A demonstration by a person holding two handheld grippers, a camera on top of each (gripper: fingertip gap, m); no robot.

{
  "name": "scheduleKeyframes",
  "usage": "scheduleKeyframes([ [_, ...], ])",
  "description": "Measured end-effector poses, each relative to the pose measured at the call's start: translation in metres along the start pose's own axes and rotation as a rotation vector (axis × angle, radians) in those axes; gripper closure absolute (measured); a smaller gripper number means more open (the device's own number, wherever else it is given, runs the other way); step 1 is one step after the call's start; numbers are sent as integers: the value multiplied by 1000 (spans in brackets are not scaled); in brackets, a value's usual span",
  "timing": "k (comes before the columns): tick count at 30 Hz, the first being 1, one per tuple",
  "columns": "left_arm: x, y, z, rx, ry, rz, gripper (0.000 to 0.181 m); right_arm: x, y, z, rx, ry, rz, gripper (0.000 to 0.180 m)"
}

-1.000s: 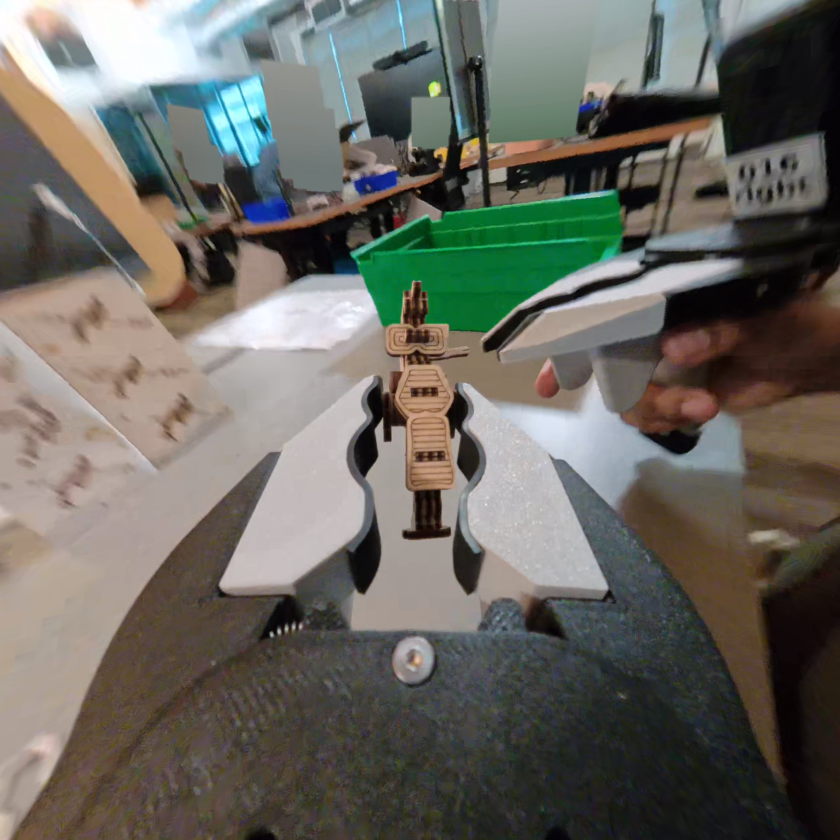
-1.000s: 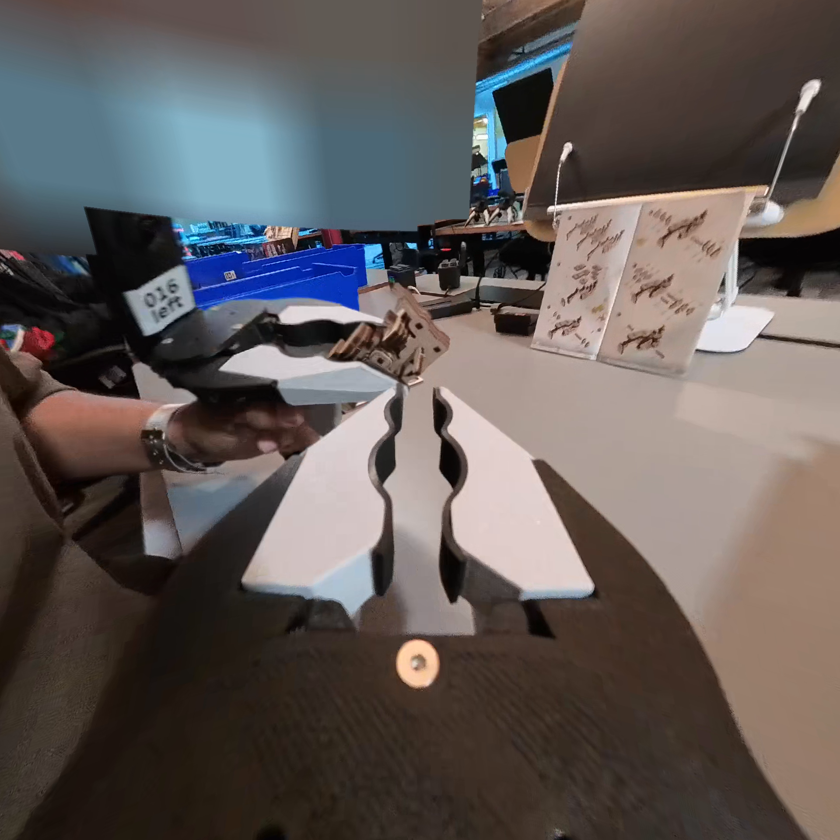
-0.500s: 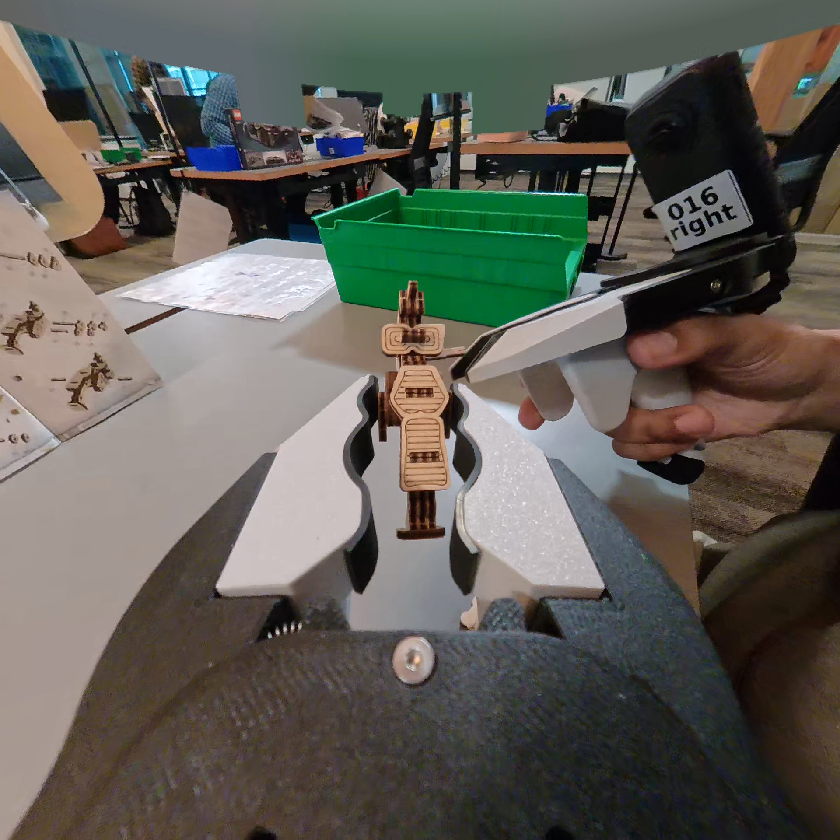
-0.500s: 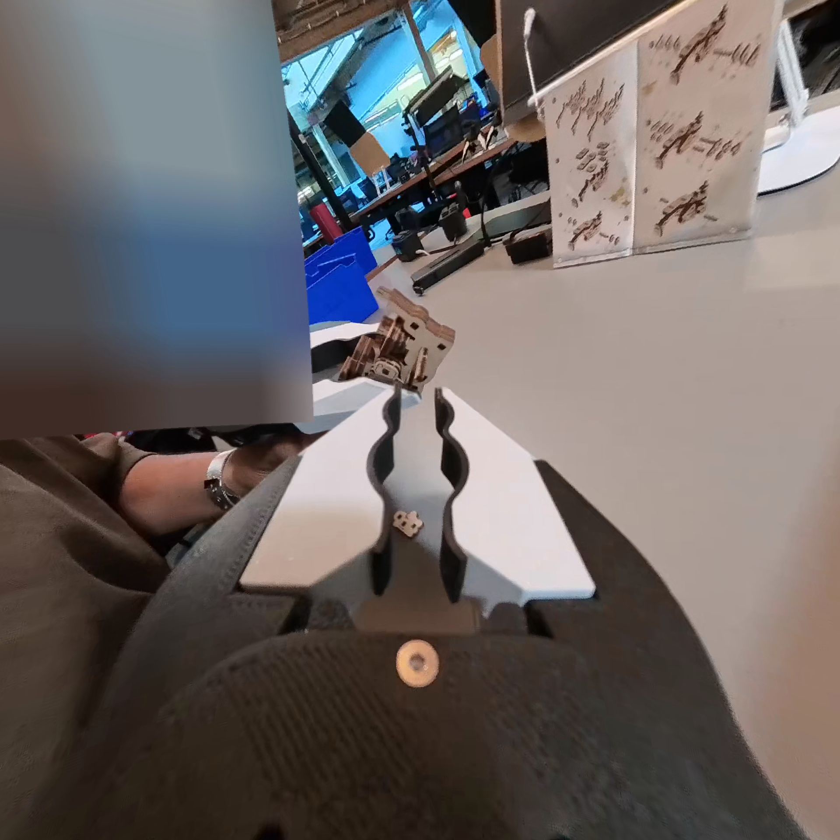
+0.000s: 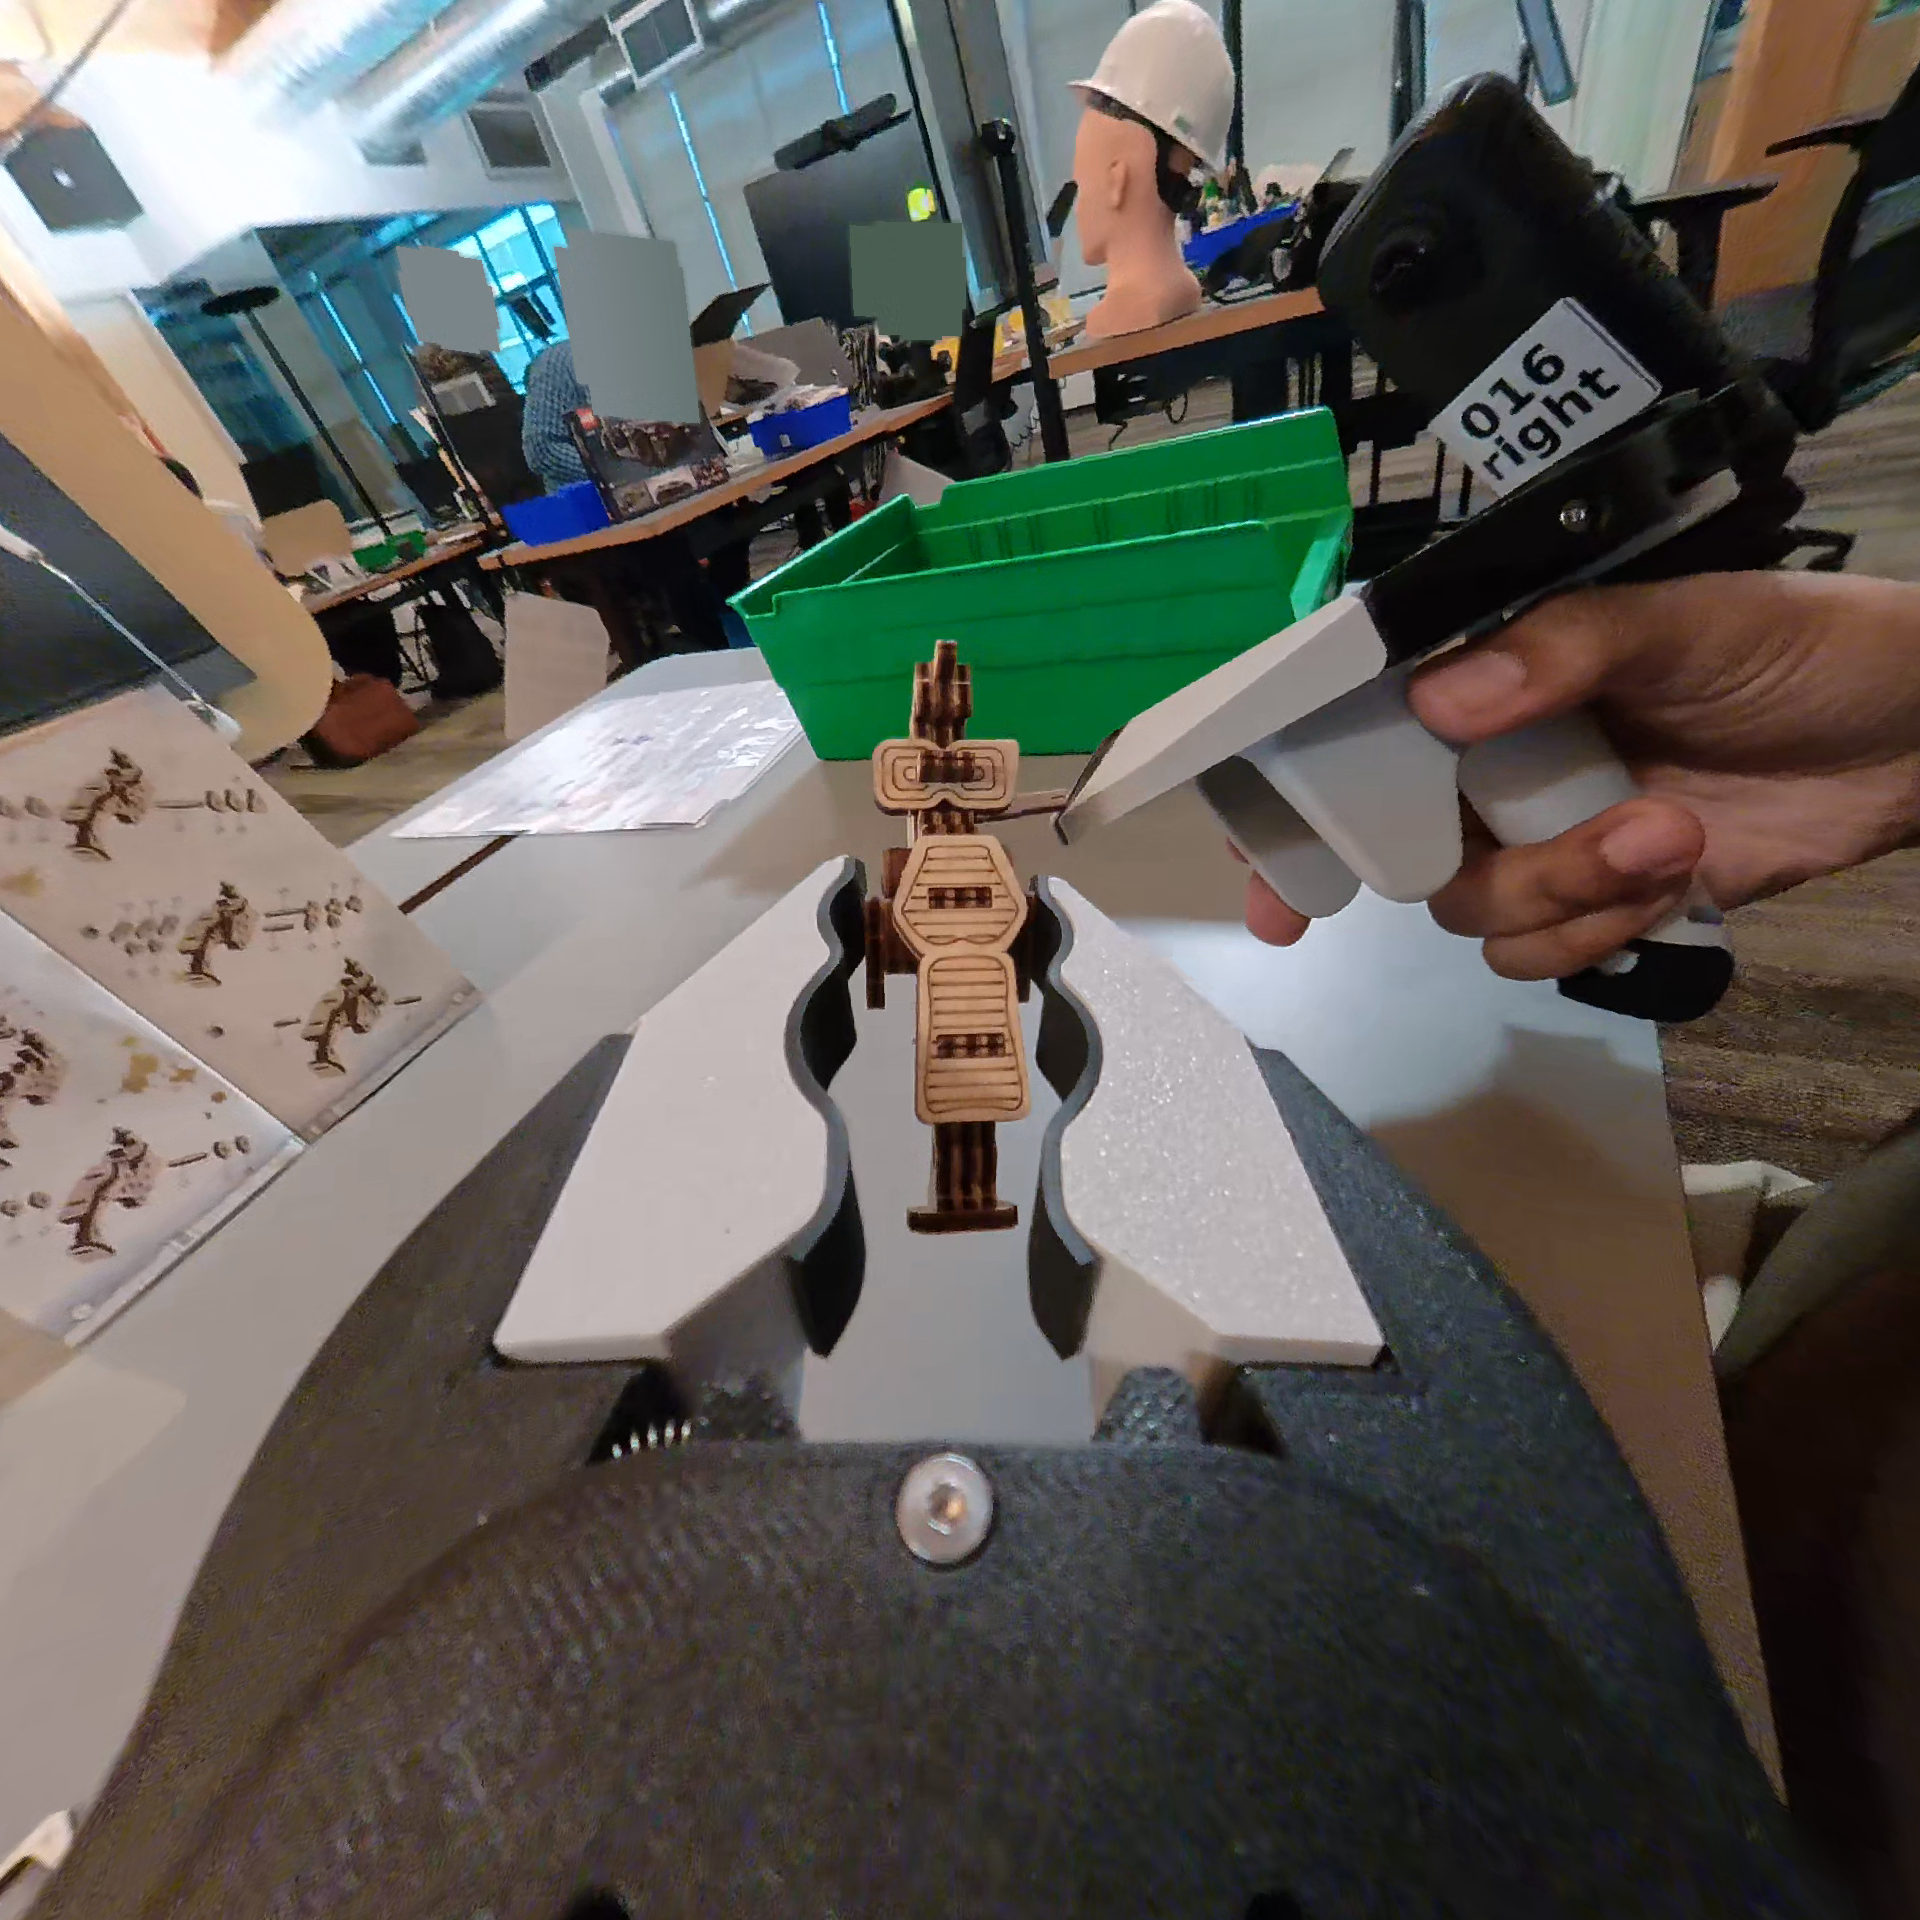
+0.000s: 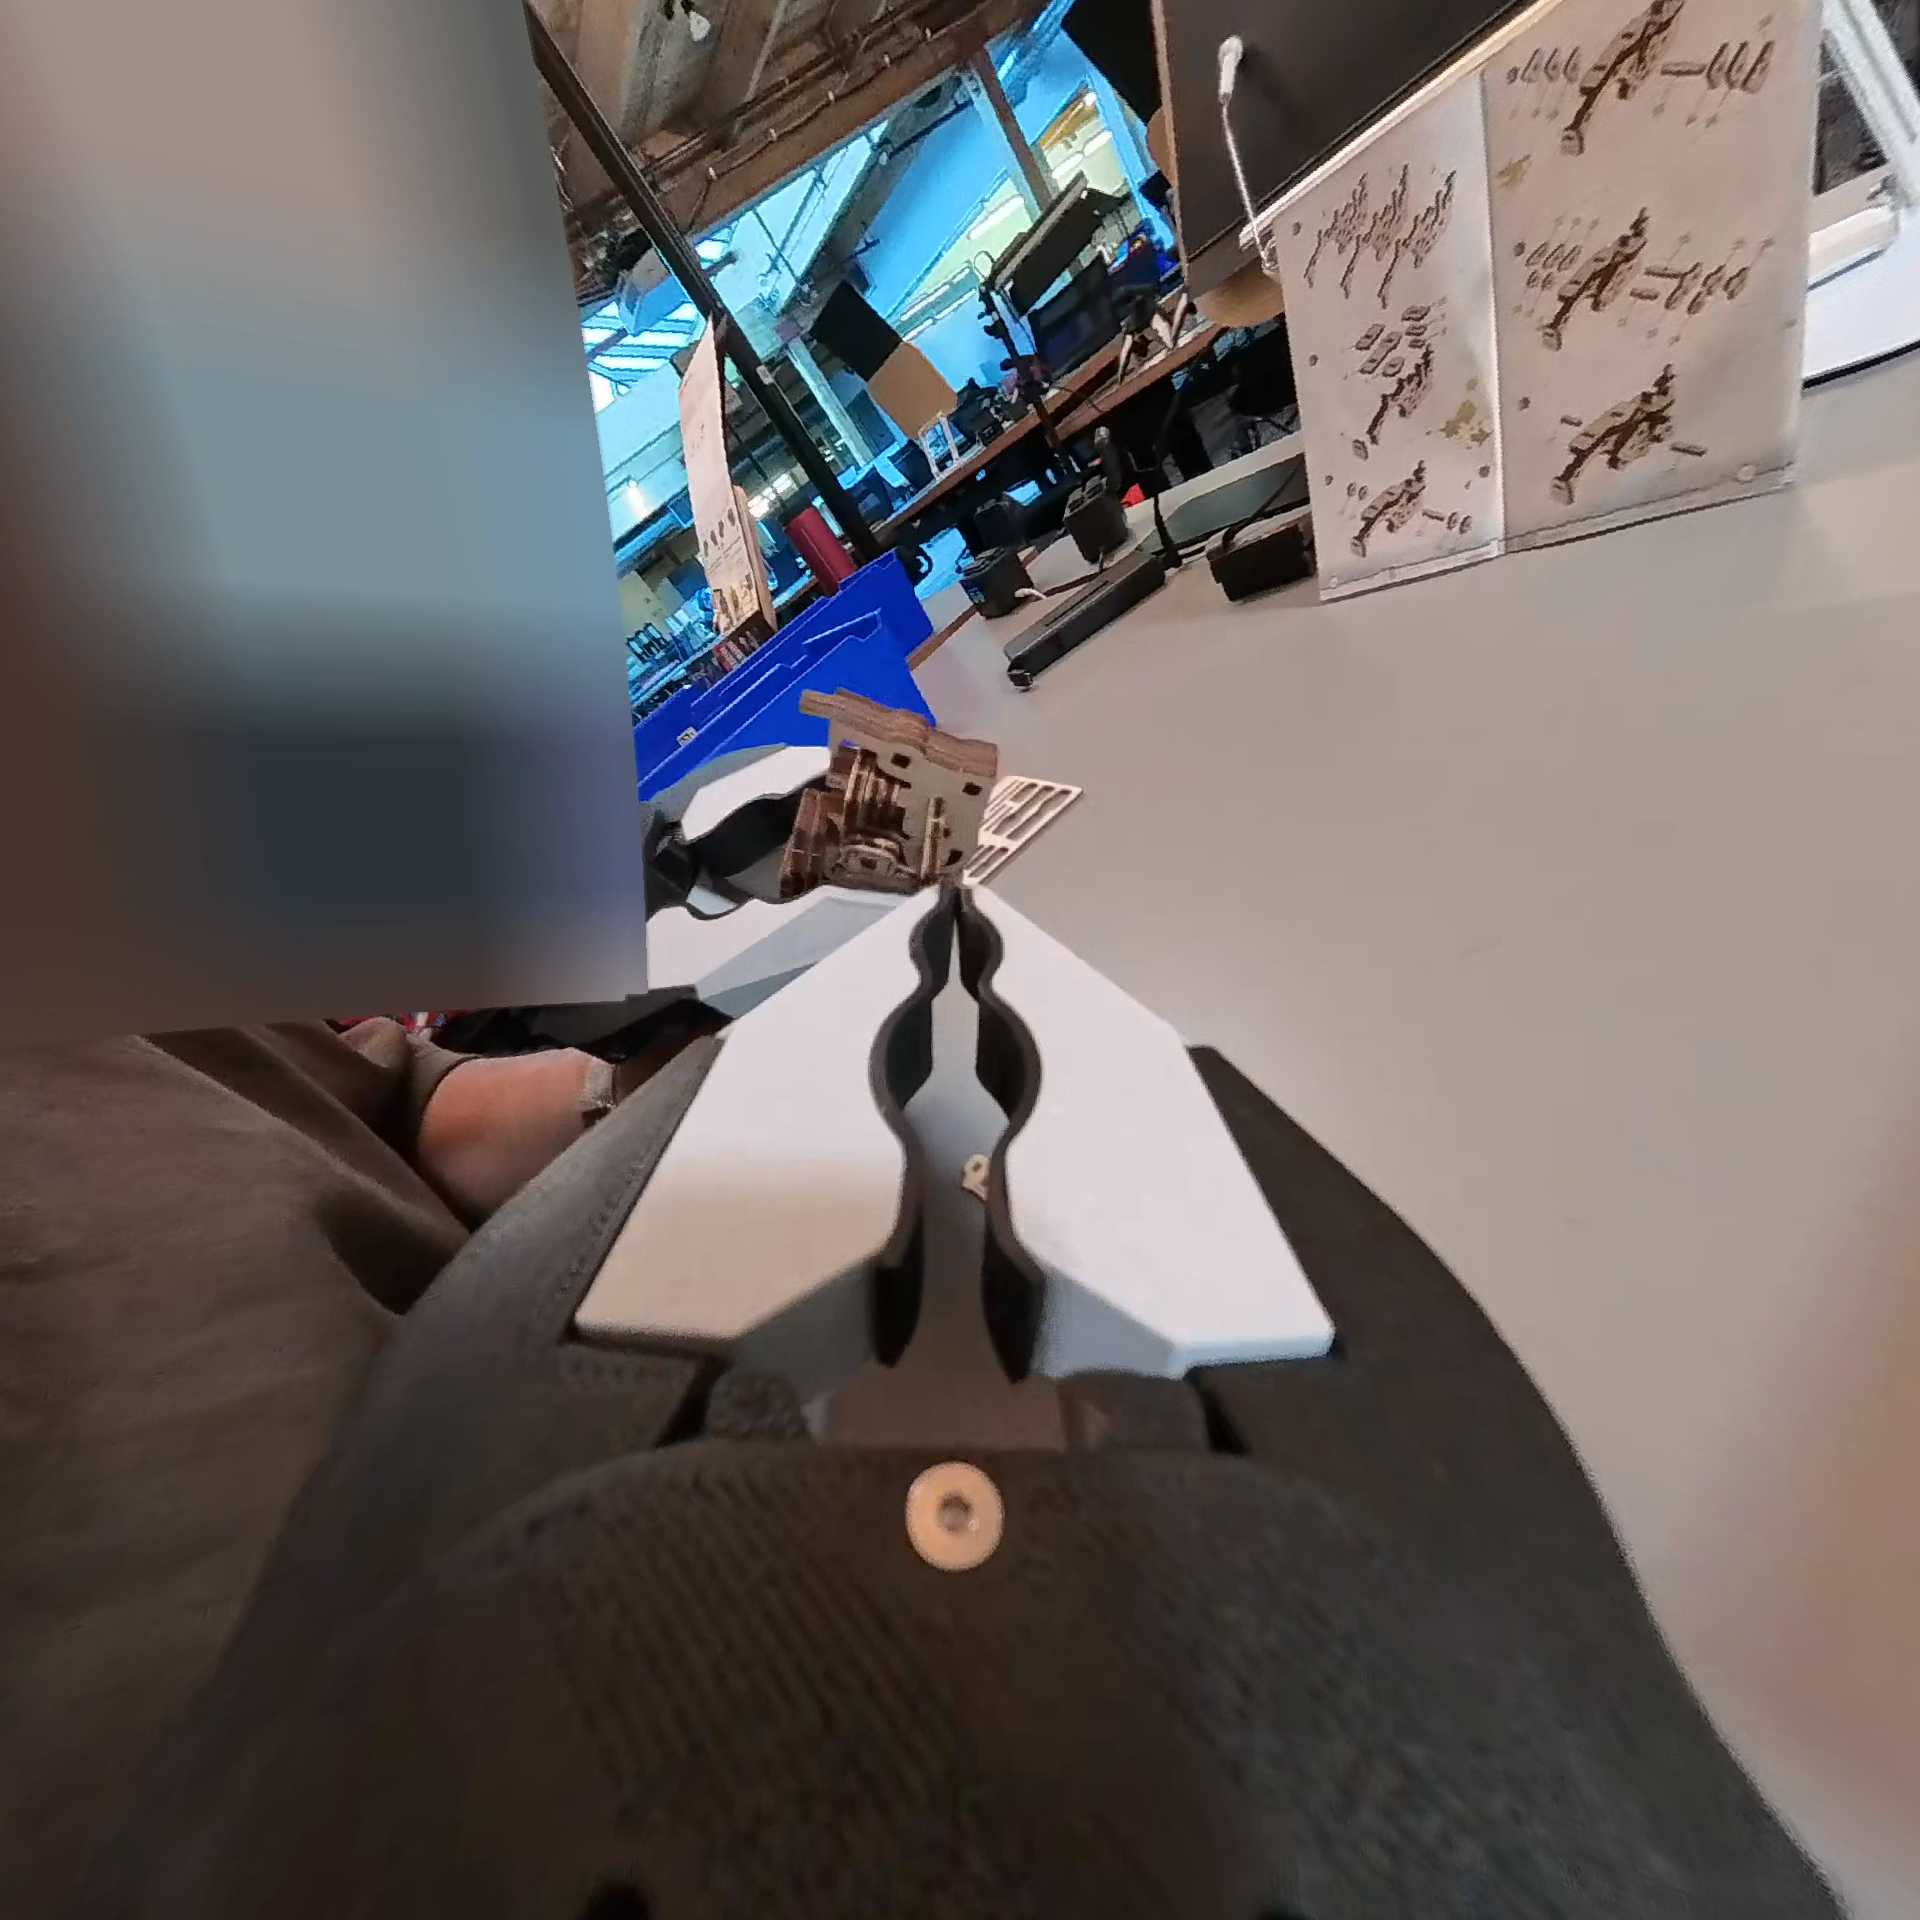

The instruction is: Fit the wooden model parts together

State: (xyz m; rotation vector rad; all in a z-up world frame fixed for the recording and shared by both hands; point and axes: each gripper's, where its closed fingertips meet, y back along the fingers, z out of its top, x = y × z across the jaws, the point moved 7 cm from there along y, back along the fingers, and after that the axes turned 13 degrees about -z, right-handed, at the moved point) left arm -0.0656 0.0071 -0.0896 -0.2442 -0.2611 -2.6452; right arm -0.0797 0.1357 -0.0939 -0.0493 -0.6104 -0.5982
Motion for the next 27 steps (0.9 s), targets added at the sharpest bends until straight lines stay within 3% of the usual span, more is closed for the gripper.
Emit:
scheduleKeyframes([
  [6, 1, 6, 1, 0, -72, 12, 152, 4, -1, 3, -17, 0, 62, 167],
  [9, -2, 8, 2, -5, -130, 14, 152, 10, -6, 0, -9, 70, 53, 178],
  [13, -1, 10, 3, -12, -143, 12, 151, 14, -7, 0, -11, 98, 66, 178],
  [18, -7, 11, 5, 26, -299, 18, 152, 14, -5, -3, 13, 102, 101, 179],
  [27, -6, 12, 4, 59, -319, -10, 151, 14, -5, -4, 31, 110, 125, 179],
])
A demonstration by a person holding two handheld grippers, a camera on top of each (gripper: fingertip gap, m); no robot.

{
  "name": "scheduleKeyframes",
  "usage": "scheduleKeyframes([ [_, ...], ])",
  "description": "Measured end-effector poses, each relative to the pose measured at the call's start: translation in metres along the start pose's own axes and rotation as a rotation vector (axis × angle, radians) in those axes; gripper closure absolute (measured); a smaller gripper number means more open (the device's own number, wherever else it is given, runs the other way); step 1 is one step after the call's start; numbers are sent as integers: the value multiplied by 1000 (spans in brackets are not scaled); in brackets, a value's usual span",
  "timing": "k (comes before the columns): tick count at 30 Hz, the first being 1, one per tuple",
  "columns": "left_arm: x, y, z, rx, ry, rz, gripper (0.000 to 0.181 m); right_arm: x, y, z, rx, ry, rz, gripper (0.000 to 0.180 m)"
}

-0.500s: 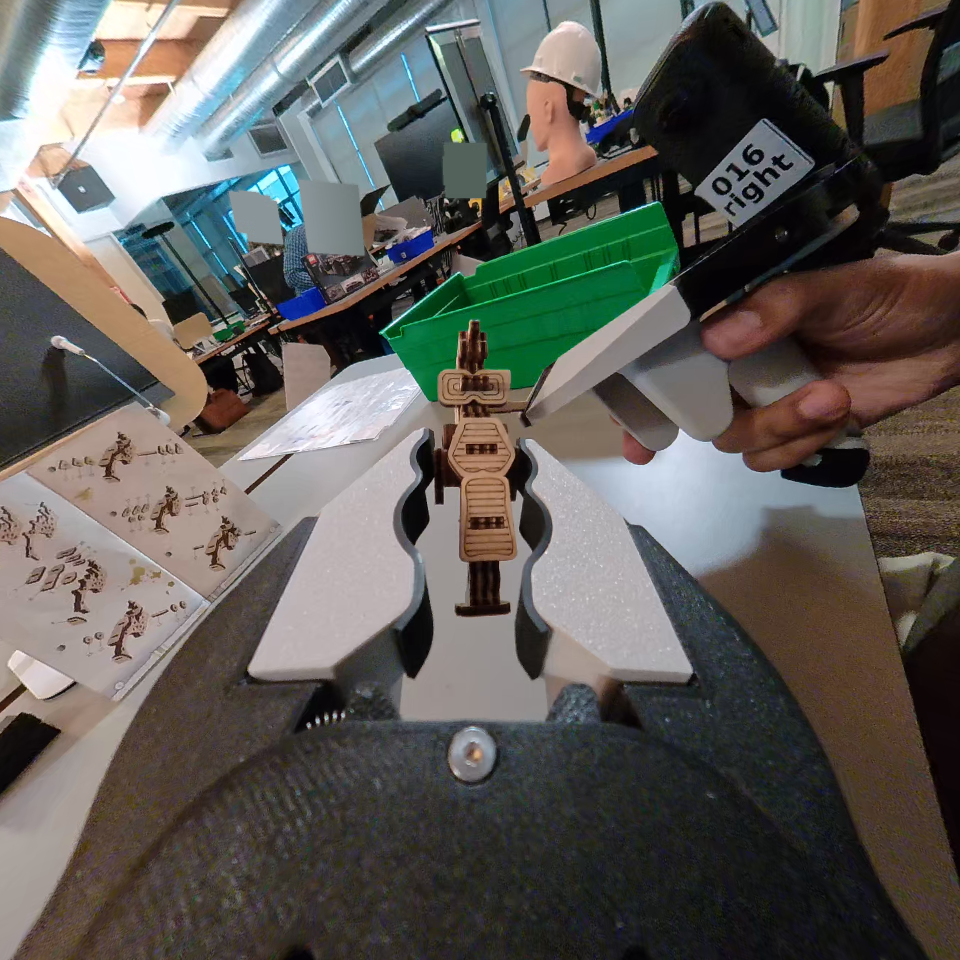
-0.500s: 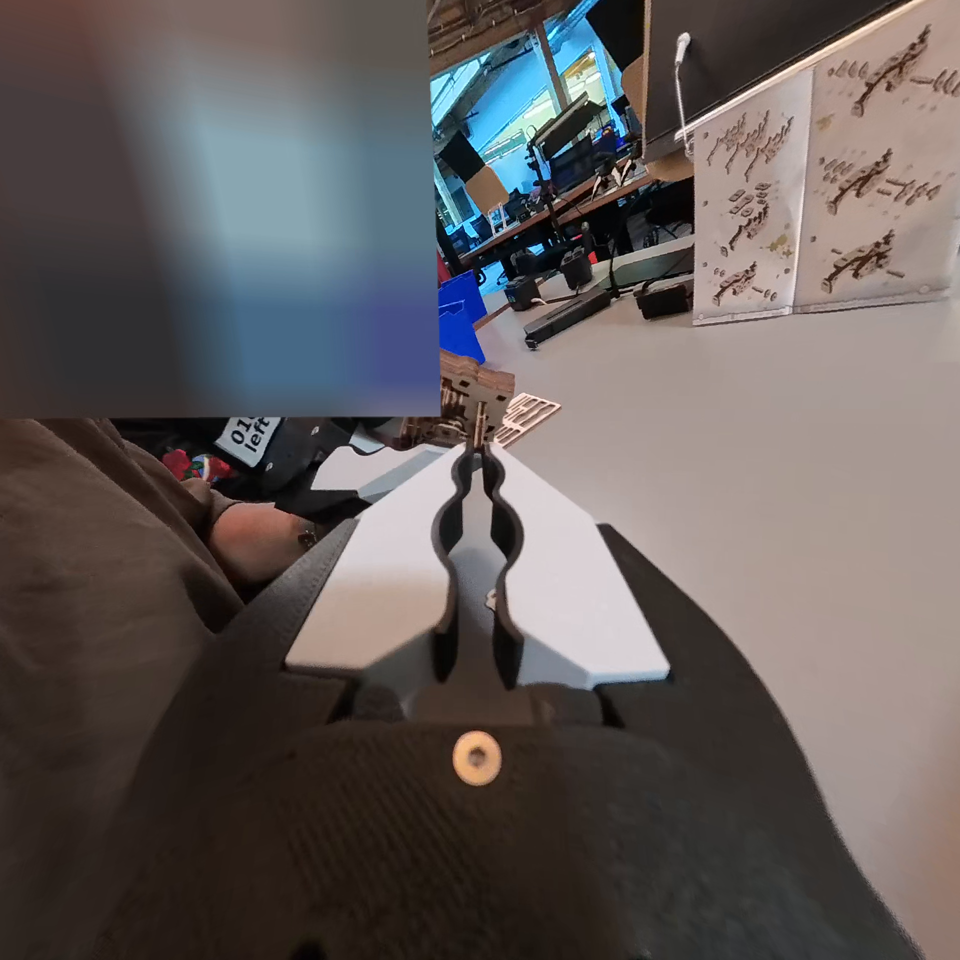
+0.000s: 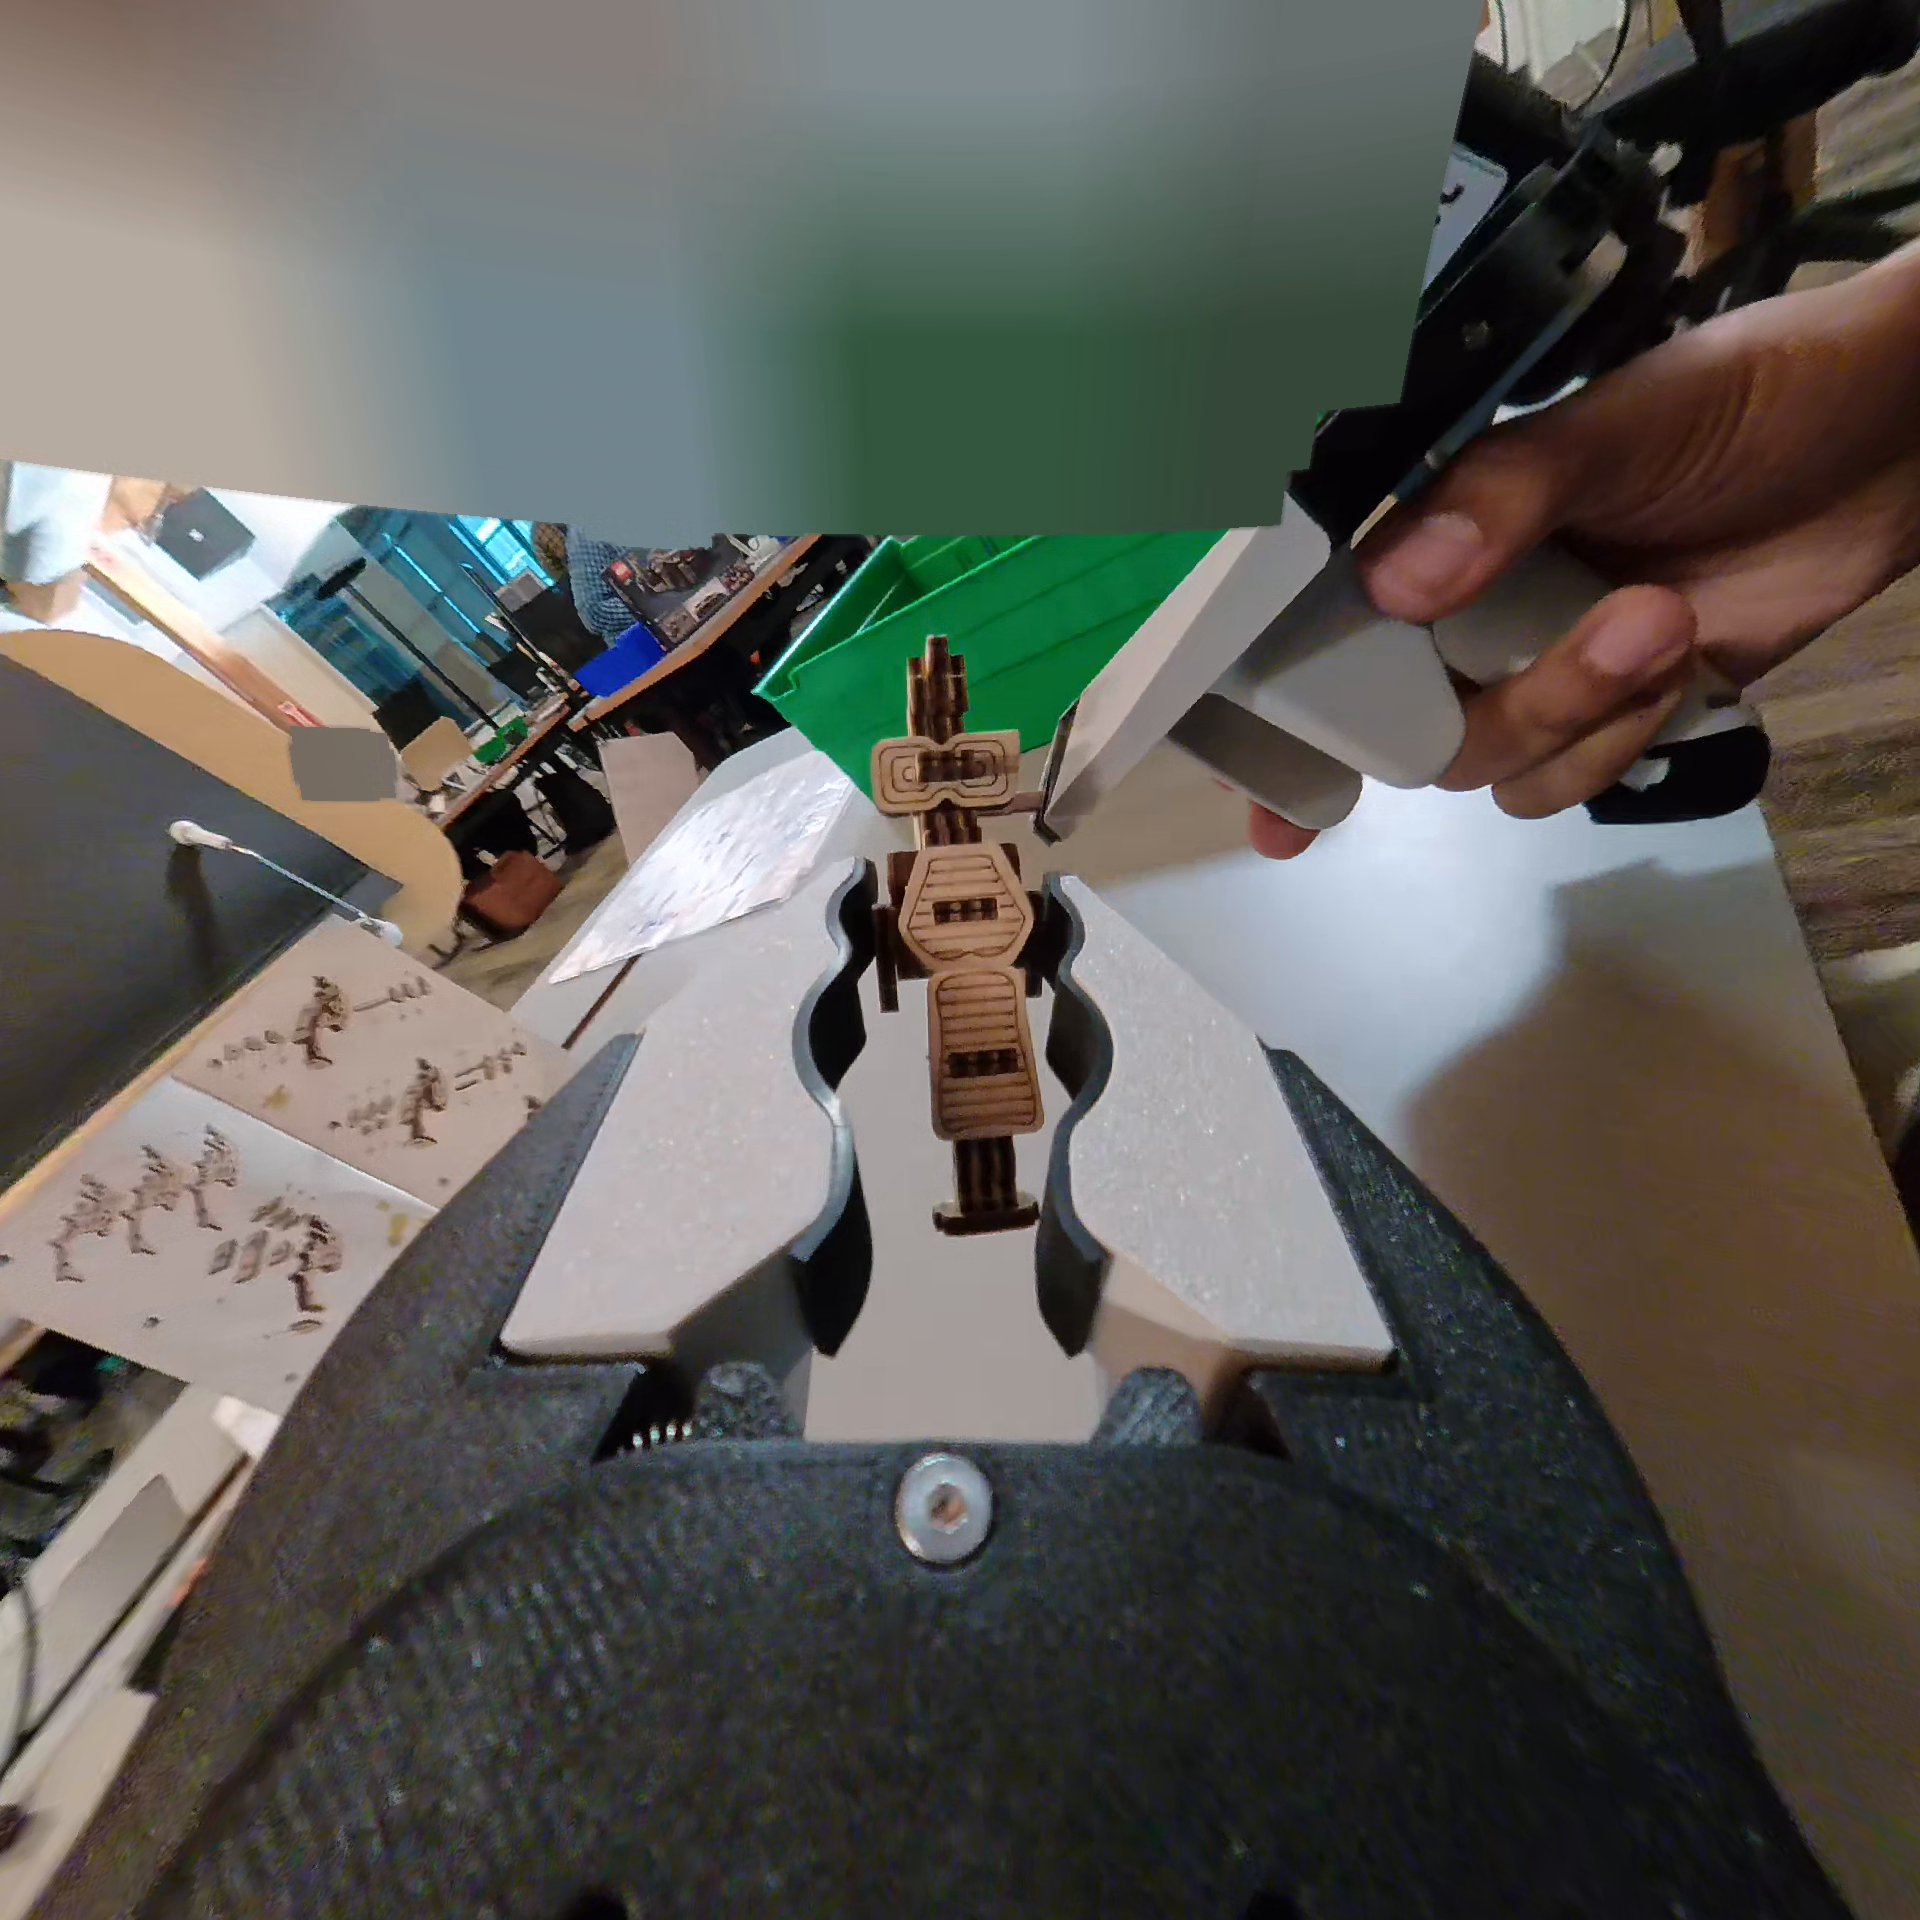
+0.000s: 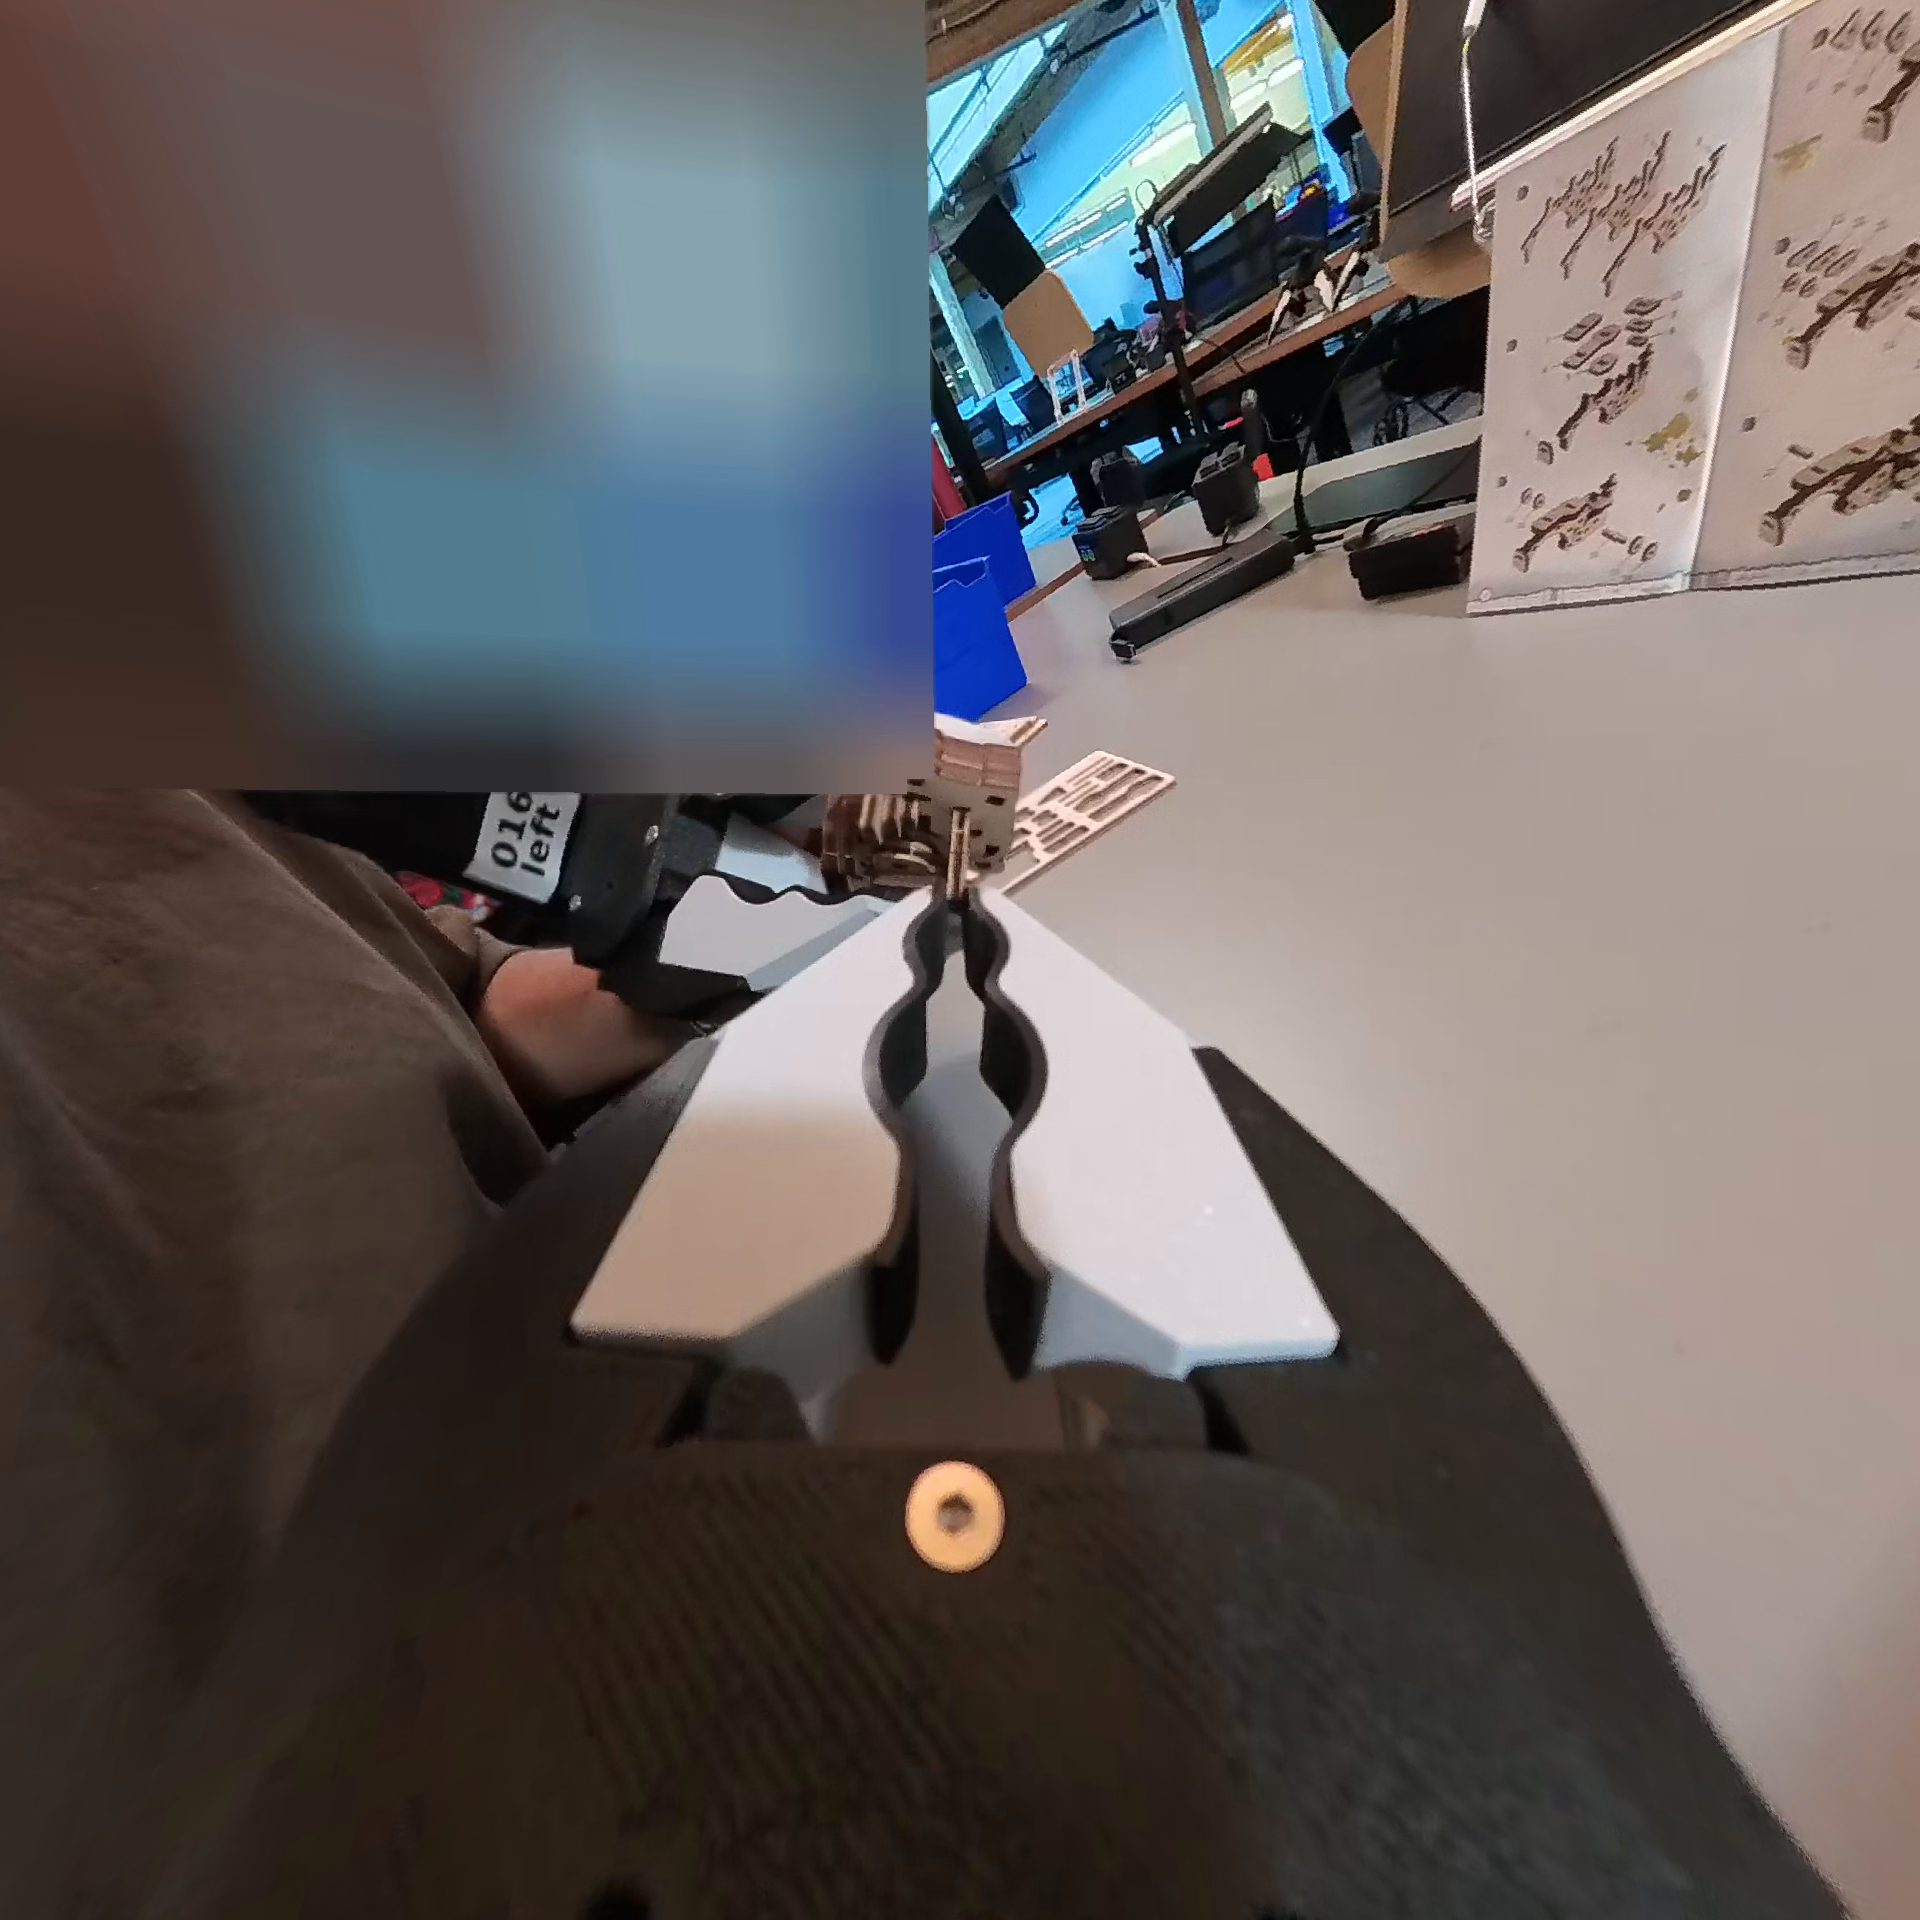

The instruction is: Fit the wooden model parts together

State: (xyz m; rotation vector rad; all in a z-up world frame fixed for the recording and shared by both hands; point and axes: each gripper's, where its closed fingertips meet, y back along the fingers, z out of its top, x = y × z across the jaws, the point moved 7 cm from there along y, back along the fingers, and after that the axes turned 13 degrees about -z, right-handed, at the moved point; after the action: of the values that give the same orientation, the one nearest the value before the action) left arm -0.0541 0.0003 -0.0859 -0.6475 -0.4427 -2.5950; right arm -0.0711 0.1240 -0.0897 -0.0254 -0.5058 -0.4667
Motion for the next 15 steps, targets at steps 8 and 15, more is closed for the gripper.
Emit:
scheduleKeyframes([
  [8, 3, -9, -16, 34, 288, -107, 151, -5, -4, -3, 30, 69, -89, 178],
  [15, 12, -12, -26, -109, 758, -250, 151, -8, -5, 2, -5, 17, -102, 175],
])
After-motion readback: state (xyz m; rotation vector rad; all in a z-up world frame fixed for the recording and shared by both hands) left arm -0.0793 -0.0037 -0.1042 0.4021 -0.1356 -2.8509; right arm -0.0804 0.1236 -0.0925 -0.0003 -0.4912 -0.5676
